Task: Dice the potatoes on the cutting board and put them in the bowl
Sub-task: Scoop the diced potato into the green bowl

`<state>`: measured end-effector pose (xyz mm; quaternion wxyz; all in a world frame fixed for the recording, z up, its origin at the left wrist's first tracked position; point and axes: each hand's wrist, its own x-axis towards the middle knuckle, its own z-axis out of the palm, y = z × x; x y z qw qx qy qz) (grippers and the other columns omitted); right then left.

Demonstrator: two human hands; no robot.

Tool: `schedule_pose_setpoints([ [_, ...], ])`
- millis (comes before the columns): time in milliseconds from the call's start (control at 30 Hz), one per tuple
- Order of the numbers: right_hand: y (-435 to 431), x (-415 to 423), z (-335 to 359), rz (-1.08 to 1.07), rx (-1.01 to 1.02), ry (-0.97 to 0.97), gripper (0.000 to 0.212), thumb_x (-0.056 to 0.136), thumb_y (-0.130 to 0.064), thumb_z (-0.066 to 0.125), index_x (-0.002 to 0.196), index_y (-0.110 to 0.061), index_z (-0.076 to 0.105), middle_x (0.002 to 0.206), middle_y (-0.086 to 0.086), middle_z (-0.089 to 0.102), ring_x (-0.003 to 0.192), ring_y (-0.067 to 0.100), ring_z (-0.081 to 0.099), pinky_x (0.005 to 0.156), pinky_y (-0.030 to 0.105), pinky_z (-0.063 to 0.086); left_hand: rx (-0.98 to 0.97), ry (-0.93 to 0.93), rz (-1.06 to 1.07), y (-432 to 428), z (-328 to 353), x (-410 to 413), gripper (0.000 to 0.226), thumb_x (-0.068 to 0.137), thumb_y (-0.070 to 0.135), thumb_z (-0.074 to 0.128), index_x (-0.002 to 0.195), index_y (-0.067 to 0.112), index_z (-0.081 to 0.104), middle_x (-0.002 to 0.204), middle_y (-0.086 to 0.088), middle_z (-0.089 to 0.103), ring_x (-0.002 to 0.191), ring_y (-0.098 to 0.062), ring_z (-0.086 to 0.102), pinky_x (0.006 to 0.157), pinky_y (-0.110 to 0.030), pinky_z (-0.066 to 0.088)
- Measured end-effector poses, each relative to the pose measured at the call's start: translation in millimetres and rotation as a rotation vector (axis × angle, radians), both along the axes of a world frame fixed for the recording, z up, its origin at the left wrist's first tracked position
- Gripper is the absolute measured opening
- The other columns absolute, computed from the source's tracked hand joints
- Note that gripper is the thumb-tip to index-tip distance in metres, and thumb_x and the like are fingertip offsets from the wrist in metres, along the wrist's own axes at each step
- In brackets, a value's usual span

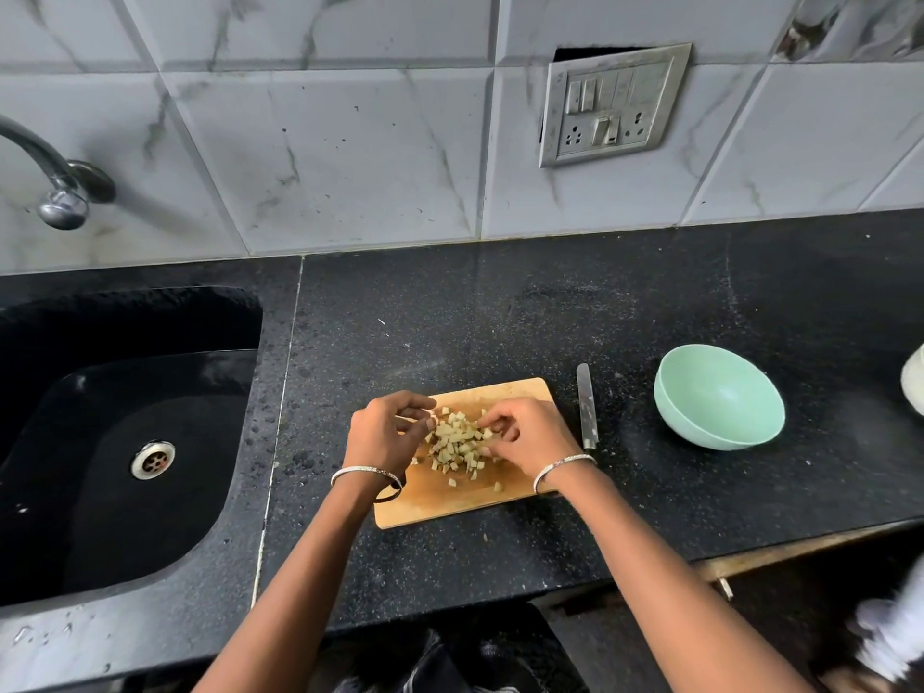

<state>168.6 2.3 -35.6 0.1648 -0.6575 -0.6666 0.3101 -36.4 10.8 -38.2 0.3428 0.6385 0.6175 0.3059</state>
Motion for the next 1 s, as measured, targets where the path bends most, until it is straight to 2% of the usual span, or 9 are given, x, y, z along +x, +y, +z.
schedule_pose_setpoints([
  [100,1,-4,-12,-0.077,0.083,-0.047,0.012,0.08,-0.02,0.078,0.086,-0.03,0.074,0.094,-0.007,0.067,0.083,0.009,0.06,0.076,0.024,0.051,-0.056,-0.027,-0.004,-5,-4,-1,0.017,0.083,0.014,0.071,0.094,0.027,0.071,0.085,0.007,0.071,0.072,-0.005,0.069,0.065,-0.019,0.056],
  [233,5,8,-10,-0.27,0.033,0.235,0.008,0.088,-0.006,0.068,0.088,-0.01,0.075,0.073,0.003,0.072,0.06,0.016,0.07,0.063,0.027,0.059,-0.063,-0.005,0.011,-11,-6,-5,0.015,0.083,0.014,0.071,0.095,0.023,0.072,0.085,0.008,0.071,0.071,-0.002,0.068,0.058,-0.005,0.047],
  [333,6,21,-11,-0.346,-0.057,0.427,0.016,0.092,0.003,0.059,0.1,0.001,0.073,0.075,0.009,0.073,0.065,0.024,0.072,0.068,0.034,0.06,-0.055,0.022,0.028,-13,-6,-8,0.016,0.083,0.015,0.071,0.095,0.025,0.072,0.086,0.01,0.071,0.071,0.001,0.066,0.056,-0.002,0.043],
  [467,2,28,-10,-0.201,-0.077,0.28,0.04,0.086,0.001,0.066,0.093,-0.037,0.076,0.093,-0.004,0.074,0.082,0.014,0.071,0.078,0.033,0.059,-0.035,0.069,0.056,-13,-5,-10,0.019,0.081,0.017,0.073,0.098,0.026,0.071,0.089,0.009,0.071,0.073,0.0,0.065,0.064,-0.009,0.047],
  [600,-2,30,-3,-0.189,-0.003,0.232,0.037,0.083,0.004,0.066,0.098,-0.029,0.076,0.096,-0.011,0.073,0.089,0.003,0.066,0.085,0.028,0.055,-0.104,0.203,-0.037,-7,-5,-17,0.06,0.067,0.03,0.085,0.121,0.024,0.06,0.111,0.003,0.062,0.087,-0.009,0.062,0.071,-0.017,0.045],
  [733,-1,34,-3,-0.195,-0.001,0.128,0.024,0.082,-0.013,0.075,0.106,-0.016,0.072,0.102,-0.003,0.072,0.09,0.007,0.065,0.09,0.033,0.054,-0.235,0.419,-0.194,1,-5,-18,0.112,0.046,0.042,0.093,0.142,0.018,0.038,0.129,-0.004,0.044,0.118,-0.023,0.05,0.101,-0.037,0.044],
  [867,-4,27,5,0.003,-0.238,-0.193,0.105,0.051,-0.063,0.085,0.138,-0.025,0.04,0.13,0.002,0.048,0.117,0.021,0.052,0.099,0.041,0.046,-0.236,0.528,-0.258,6,-4,-10,0.119,0.044,0.042,0.094,0.143,0.016,0.033,0.133,-0.006,0.036,0.122,-0.027,0.043,0.104,-0.036,0.041],
  [933,-6,20,6,0.088,-0.284,-0.281,0.126,0.041,-0.062,0.089,0.143,-0.026,0.025,0.138,0.006,0.035,0.129,0.029,0.042,0.106,0.047,0.04,-0.243,0.513,-0.26,8,-3,-7,0.112,0.044,0.037,0.094,0.139,0.017,0.036,0.13,-0.006,0.036,0.12,-0.026,0.045,0.102,-0.036,0.043],
  [1000,-9,9,3,0.138,-0.256,-0.308,0.129,0.041,-0.052,0.094,0.144,-0.023,0.021,0.138,0.008,0.03,0.13,0.031,0.04,0.108,0.046,0.039,-0.243,0.501,-0.255,11,-2,-3,0.107,0.045,0.035,0.095,0.135,0.018,0.039,0.129,-0.005,0.037,0.118,-0.024,0.046,0.099,-0.036,0.044],
])
